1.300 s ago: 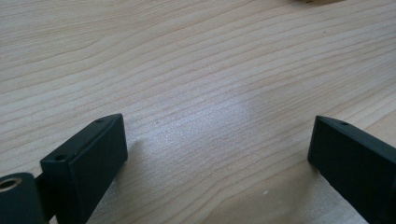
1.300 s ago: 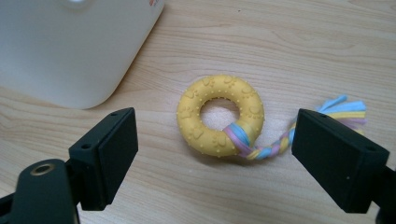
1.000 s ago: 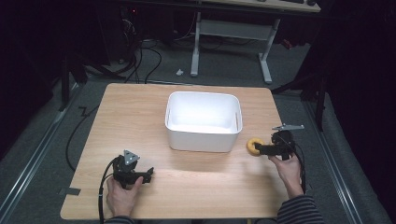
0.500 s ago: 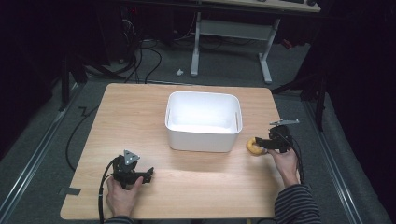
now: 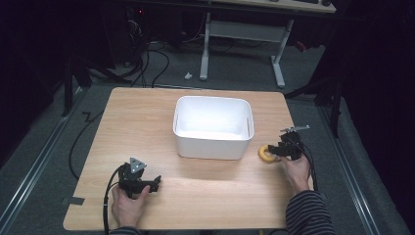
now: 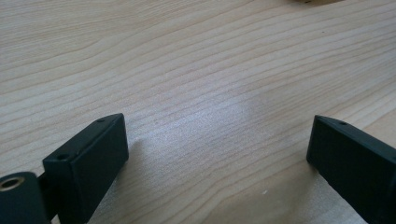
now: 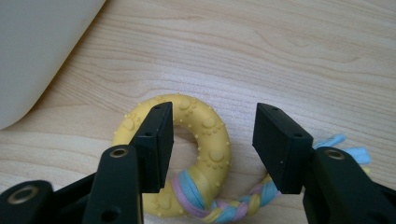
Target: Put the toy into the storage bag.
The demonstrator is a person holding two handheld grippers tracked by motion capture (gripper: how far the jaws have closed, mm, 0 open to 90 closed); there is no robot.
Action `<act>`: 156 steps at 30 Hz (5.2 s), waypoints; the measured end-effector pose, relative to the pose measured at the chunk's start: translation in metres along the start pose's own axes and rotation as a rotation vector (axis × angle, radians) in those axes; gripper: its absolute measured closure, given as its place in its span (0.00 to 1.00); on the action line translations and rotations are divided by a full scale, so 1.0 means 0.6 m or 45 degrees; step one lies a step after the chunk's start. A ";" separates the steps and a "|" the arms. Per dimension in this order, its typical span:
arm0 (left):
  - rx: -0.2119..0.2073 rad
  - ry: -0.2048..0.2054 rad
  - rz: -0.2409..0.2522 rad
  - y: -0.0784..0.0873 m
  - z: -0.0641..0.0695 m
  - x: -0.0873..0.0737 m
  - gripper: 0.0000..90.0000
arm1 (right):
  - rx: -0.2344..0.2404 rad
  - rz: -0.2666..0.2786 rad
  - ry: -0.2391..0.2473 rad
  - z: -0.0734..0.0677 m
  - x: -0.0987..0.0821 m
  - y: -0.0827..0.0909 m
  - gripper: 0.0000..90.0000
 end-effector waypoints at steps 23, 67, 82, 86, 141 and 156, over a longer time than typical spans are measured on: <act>0.000 -0.001 0.002 0.000 0.000 0.000 0.07 | 0.032 -0.070 0.022 -0.002 -0.006 -0.020 0.72; -0.002 0.000 0.005 0.001 0.001 0.000 0.08 | 0.089 0.151 0.101 -0.001 -0.028 0.106 0.78; 0.000 0.002 0.010 0.002 0.001 -0.001 0.10 | 0.102 0.222 0.144 -0.014 -0.013 0.160 0.78; 0.000 0.002 0.011 0.002 0.001 -0.001 0.10 | 0.115 0.250 0.152 -0.020 -0.002 0.180 0.78; 0.004 0.007 0.015 0.002 0.001 -0.001 0.11 | 0.168 0.293 0.508 -0.244 0.191 0.212 0.78; 0.004 0.004 0.015 0.003 0.001 -0.001 0.12 | 0.200 0.239 0.540 -0.279 0.199 0.166 0.78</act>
Point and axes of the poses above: each handheld gripper's, and its own axes: y roughly backward along the jaws, x roughly out of its top, z roughly to its right, the point moved 5 cm from there along -y, roughly forward along the jaws, and after that the axes turned 10 degrees about -z, right-handed, at the moved point
